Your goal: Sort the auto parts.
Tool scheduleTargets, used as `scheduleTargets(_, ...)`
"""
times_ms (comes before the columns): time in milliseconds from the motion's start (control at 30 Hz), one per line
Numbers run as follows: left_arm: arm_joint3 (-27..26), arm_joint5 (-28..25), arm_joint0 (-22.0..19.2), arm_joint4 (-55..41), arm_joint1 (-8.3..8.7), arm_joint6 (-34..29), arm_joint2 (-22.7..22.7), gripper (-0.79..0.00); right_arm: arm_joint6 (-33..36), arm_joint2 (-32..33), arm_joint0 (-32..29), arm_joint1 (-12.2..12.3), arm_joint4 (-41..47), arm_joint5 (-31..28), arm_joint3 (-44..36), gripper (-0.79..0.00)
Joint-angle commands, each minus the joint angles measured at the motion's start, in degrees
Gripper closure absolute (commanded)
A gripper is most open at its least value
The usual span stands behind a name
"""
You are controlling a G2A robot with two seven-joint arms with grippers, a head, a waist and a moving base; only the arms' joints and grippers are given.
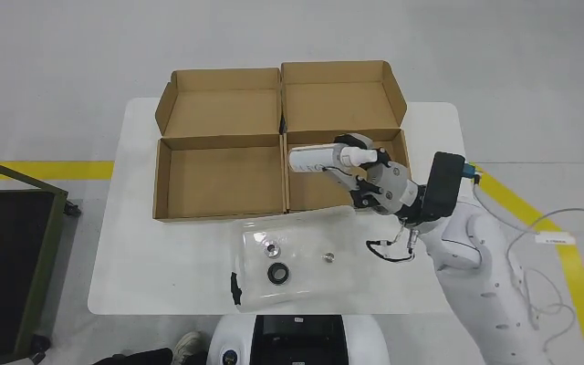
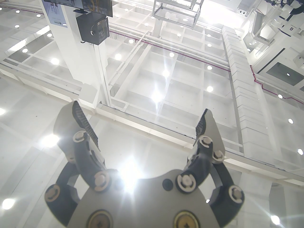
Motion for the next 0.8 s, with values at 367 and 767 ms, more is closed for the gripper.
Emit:
scheduleTargets(367,0.00,0.00,0.00,0.00,0.00,0.00,0.00,-0.785,1.60,0.68,-1.81,0.25,-4.98,1.20,5.98,0.000)
scheduleTargets(767,0.00,0.00,0.00,0.00,0.00,0.00,0.00,-0.785,8.32,2.15,-0.37,0.92,-12.07,2.52,10.60,0.000)
